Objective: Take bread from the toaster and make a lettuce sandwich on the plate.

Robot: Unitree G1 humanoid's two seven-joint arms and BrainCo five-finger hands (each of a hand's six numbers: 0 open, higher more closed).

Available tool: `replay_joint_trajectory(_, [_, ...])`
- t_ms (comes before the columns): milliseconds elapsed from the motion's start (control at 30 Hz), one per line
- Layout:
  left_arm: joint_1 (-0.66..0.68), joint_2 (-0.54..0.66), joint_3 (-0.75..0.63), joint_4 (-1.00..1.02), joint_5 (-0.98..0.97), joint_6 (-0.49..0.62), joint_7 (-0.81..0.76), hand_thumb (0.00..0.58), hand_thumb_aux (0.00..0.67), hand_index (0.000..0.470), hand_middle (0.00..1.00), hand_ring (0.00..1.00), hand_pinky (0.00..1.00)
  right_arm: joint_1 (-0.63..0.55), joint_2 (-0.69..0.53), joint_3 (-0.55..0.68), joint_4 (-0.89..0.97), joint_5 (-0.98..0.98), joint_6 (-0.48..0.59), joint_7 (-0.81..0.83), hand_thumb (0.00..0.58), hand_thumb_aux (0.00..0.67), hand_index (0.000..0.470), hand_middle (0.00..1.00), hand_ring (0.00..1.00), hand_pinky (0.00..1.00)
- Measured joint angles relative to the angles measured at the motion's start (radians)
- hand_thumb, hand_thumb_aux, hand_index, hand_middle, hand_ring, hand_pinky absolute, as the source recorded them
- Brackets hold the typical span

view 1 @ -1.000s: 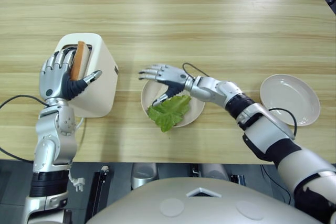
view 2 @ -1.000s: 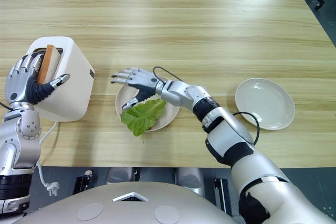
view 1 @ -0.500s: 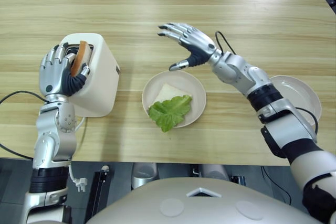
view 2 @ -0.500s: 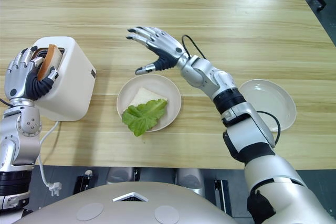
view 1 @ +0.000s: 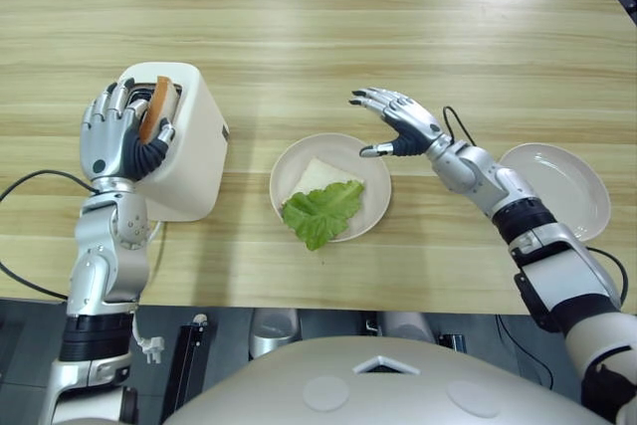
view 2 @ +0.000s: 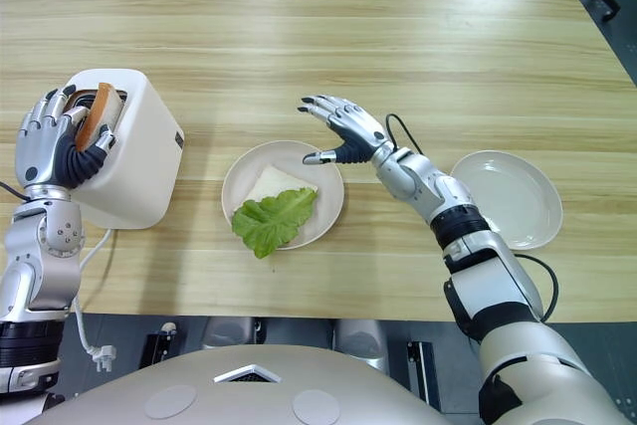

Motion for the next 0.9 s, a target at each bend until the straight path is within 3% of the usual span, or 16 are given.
replay_joint_trajectory(33, [0.0, 0.001, 0.019, -0.011, -0.001, 0.001, 0.001, 0.58, 0.67, 0.46, 1.0, 1.0, 1.0, 0.01, 0.0, 0.004, 0.009, -0.011, 0.0, 0.0, 0.0, 0.0, 0.0, 0.0, 0.0, 0.0])
replay_joint_trajectory(67, [-0.001, 0.005, 0.034, -0.03, -0.001, 0.002, 0.002, 0.58, 0.67, 0.46, 1.0, 1.0, 1.0, 0.014, -0.001, 0.008, 0.013, -0.019, 0.001, -0.001, 0.0, 0.0, 0.0, 0.0, 0.0, 0.0])
replay_joint_trajectory(133, [-0.025, 0.031, 0.091, -0.106, -0.005, 0.003, 0.001, 0.58, 0.67, 0.46, 1.0, 1.0, 1.0, 0.015, -0.002, 0.032, 0.029, -0.051, 0.003, -0.014, 0.265, 0.176, 0.121, 0.0, 0.0, 0.0])
replay_joint_trajectory(167, [-0.048, 0.044, 0.122, -0.143, -0.01, 0.003, 0.0, 0.58, 0.67, 0.46, 1.0, 1.0, 1.0, 0.013, -0.001, 0.041, 0.038, -0.066, 0.004, -0.023, 0.413, 0.31, 0.213, 0.0, 0.0, 0.0])
replay_joint_trajectory(233, [-0.101, 0.065, 0.172, -0.206, -0.023, 0.002, -0.001, 0.58, 0.67, 0.46, 1.0, 1.0, 1.0, 0.01, 0.003, 0.057, 0.061, -0.092, 0.013, -0.042, 0.498, 0.418, 0.287, 0.0, 0.0, 0.0])
replay_joint_trajectory(400, [-0.189, 0.065, 0.225, -0.311, -0.044, -0.018, 0.016, 0.58, 0.67, 0.46, 1.0, 1.0, 1.0, 0.0, 0.006, 0.108, 0.132, -0.155, 0.038, -0.094, 0.53, 0.473, 0.325, 0.0, 0.0, 0.0])
replay_joint_trajectory(467, [-0.219, 0.055, 0.224, -0.36, -0.061, -0.042, 0.019, 0.58, 0.67, 0.46, 1.0, 1.0, 1.0, 0.0, 0.009, 0.124, 0.148, -0.177, 0.043, -0.12, 0.571, 0.586, 0.402, 0.0, 0.0, 0.0])
replay_joint_trajectory(533, [-0.239, 0.038, 0.206, -0.386, -0.07, -0.059, 0.019, 0.58, 0.67, 0.46, 1.0, 1.0, 1.0, 0.0, 0.012, 0.139, 0.15, -0.189, 0.045, -0.141, 0.577, 0.62, 0.426, 0.0, 0.0, 0.0])
replay_joint_trajectory(700, [-0.254, -0.03, 0.076, -0.339, -0.078, -0.096, -0.008, 0.58, 0.67, 0.46, 1.0, 1.0, 1.0, -0.001, 0.021, 0.16, 0.15, -0.209, 0.055, -0.184, 0.579, 0.638, 0.438, 0.0, 0.0, 0.0])
replay_joint_trajectory(733, [-0.256, -0.041, 0.051, -0.32, -0.09, -0.102, -0.024, 0.58, 0.67, 0.46, 1.0, 1.0, 1.0, 0.0, 0.021, 0.162, 0.15, -0.211, 0.056, -0.188, 0.577, 0.625, 0.429, 0.0, 0.0, 0.0])
replay_joint_trajectory(767, [-0.257, -0.063, 0.022, -0.298, -0.112, -0.11, -0.041, 0.58, 0.67, 0.46, 1.0, 1.0, 1.0, 0.0, 0.021, 0.164, 0.148, -0.214, 0.057, -0.192, 0.566, 0.568, 0.39, 0.0, 0.0, 0.0])
replay_joint_trajectory(800, [-0.257, -0.069, 0.0, -0.284, -0.118, -0.115, -0.052, 0.58, 0.67, 0.46, 1.0, 1.0, 1.0, 0.0, 0.021, 0.167, 0.145, -0.216, 0.057, -0.192, 0.566, 0.568, 0.39, 0.0, 0.0, 0.0])
replay_joint_trajectory(833, [-0.257, -0.072, -0.024, -0.262, -0.121, -0.122, -0.061, 0.58, 0.67, 0.46, 1.0, 1.0, 1.0, 0.0, 0.021, 0.17, 0.145, -0.218, 0.058, -0.192, 0.547, 0.51, 0.35, 0.0, 0.0, 0.0])
replay_joint_trajectory(867, [-0.257, -0.08, -0.04, -0.238, -0.126, -0.13, -0.069, 0.58, 0.67, 0.46, 1.0, 1.0, 1.0, 0.002, 0.021, 0.174, 0.144, -0.218, 0.059, -0.192, 0.468, 0.376, 0.258, 0.0, 0.0, 0.0])
replay_joint_trajectory(900, [-0.256, -0.088, -0.059, -0.211, -0.134, -0.136, -0.074, 0.58, 0.67, 0.46, 1.0, 1.0, 1.0, 0.004, 0.021, 0.177, 0.143, -0.219, 0.06, -0.192, 0.0, 0.0, 0.0, 0.0, 0.0, 0.0])
